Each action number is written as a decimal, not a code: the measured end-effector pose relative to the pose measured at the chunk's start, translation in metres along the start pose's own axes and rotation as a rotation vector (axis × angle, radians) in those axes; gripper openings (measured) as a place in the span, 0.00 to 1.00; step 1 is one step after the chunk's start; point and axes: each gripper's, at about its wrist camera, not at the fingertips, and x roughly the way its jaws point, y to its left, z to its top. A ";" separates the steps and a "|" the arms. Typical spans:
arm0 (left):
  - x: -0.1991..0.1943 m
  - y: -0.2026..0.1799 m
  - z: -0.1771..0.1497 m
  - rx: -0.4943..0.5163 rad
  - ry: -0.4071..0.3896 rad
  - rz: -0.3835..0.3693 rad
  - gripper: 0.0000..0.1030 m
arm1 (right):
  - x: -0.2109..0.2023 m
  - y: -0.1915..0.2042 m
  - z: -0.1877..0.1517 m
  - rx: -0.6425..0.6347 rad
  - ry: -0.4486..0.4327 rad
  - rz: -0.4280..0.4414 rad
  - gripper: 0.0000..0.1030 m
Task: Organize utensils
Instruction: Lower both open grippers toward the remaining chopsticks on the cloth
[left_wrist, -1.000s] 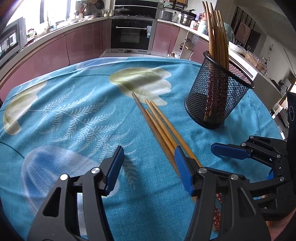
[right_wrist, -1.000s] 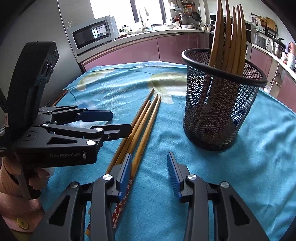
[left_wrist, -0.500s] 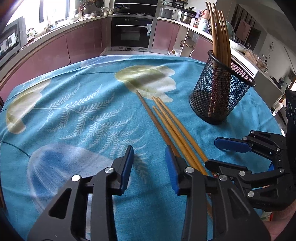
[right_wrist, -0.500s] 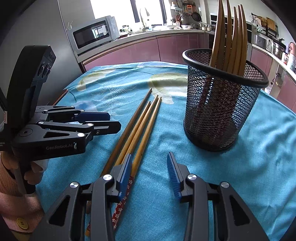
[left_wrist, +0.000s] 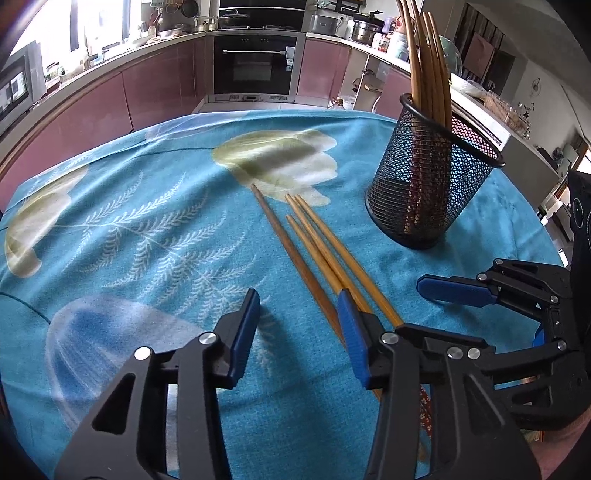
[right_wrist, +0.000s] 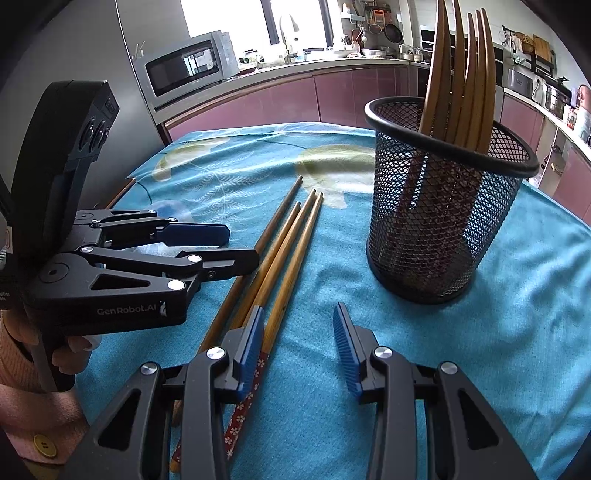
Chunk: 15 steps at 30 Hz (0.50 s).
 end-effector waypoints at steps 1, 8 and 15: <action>0.000 0.001 0.000 0.002 0.003 0.001 0.41 | 0.000 0.000 0.000 -0.001 0.000 -0.001 0.36; -0.002 0.004 0.001 0.004 0.015 -0.017 0.27 | 0.006 0.004 0.006 -0.025 0.004 -0.021 0.32; 0.002 0.005 0.002 -0.026 0.018 -0.037 0.20 | 0.015 0.007 0.014 -0.042 0.009 -0.037 0.25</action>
